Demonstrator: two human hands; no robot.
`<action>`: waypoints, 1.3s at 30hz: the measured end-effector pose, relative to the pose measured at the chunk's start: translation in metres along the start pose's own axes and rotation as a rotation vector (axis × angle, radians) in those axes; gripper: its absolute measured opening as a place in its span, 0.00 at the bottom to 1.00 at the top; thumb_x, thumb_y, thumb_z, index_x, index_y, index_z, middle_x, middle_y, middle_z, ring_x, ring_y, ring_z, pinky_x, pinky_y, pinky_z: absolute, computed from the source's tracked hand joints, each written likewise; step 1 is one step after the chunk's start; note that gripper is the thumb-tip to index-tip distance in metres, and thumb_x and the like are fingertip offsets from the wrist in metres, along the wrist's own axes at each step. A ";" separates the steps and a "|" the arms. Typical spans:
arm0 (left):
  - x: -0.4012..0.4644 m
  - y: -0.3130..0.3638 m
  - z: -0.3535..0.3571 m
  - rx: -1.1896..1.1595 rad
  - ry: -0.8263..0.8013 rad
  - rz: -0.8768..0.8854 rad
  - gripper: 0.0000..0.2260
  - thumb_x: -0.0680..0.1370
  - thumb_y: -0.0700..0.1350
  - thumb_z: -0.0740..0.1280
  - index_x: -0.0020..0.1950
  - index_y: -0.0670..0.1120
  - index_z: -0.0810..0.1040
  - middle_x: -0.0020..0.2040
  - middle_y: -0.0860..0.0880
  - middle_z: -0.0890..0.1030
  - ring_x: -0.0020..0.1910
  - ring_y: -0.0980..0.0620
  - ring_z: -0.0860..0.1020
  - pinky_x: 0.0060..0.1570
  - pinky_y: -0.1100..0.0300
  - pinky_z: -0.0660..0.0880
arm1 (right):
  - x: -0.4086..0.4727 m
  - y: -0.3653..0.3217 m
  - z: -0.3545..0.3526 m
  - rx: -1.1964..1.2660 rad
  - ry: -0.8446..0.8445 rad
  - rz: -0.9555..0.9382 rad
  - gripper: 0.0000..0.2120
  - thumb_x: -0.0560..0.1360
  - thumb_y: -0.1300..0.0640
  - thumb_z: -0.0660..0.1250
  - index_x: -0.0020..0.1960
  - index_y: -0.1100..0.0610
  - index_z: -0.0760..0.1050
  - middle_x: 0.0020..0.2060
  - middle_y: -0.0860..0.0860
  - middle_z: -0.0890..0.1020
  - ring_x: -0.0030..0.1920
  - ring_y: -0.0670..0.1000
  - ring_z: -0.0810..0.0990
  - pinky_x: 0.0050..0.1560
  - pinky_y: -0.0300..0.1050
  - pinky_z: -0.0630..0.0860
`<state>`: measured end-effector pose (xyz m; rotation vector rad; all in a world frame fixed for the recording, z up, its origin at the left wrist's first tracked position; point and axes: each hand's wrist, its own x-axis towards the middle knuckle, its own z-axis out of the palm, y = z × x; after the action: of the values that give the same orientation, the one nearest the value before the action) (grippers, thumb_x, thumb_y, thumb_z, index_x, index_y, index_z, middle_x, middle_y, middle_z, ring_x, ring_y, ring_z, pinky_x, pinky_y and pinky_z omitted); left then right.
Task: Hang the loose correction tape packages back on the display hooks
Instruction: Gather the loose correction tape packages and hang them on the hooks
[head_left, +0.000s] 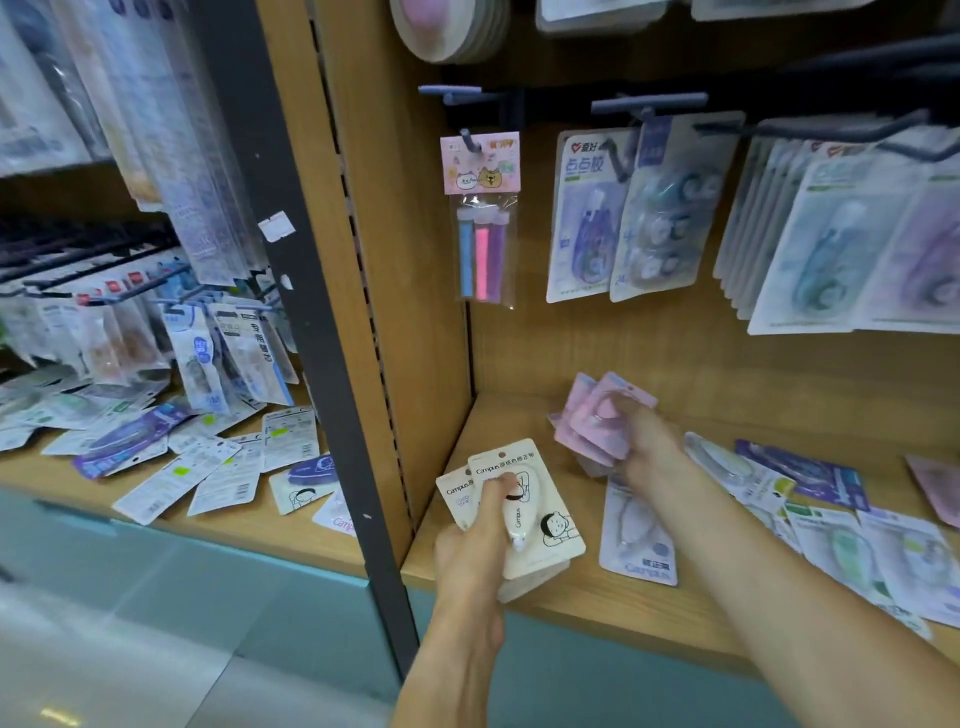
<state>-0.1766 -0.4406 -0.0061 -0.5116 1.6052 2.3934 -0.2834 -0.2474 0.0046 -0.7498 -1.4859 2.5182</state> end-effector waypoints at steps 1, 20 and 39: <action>-0.003 -0.001 0.005 -0.004 -0.033 -0.023 0.12 0.74 0.52 0.76 0.53 0.46 0.86 0.45 0.46 0.89 0.42 0.45 0.88 0.41 0.54 0.83 | -0.011 -0.004 -0.022 0.001 -0.012 -0.020 0.05 0.80 0.55 0.69 0.52 0.57 0.76 0.60 0.62 0.81 0.49 0.57 0.81 0.54 0.56 0.79; -0.073 -0.069 0.146 0.089 -0.414 0.041 0.24 0.72 0.54 0.80 0.65 0.47 0.84 0.58 0.43 0.87 0.58 0.43 0.86 0.65 0.41 0.79 | -0.163 -0.039 -0.149 -0.187 -0.074 -0.136 0.06 0.80 0.56 0.68 0.46 0.53 0.83 0.42 0.51 0.87 0.46 0.52 0.86 0.50 0.47 0.79; -0.096 -0.128 0.244 0.049 -0.522 -0.137 0.30 0.64 0.51 0.80 0.66 0.49 0.82 0.57 0.44 0.88 0.53 0.42 0.87 0.45 0.50 0.83 | -0.050 -0.118 -0.314 -1.633 0.506 -0.304 0.24 0.76 0.53 0.66 0.70 0.57 0.69 0.66 0.58 0.75 0.69 0.62 0.70 0.64 0.53 0.74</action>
<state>-0.0828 -0.1642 0.0075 0.0208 1.3410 2.1407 -0.1076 0.0429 -0.0012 -0.9676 -2.7914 0.3647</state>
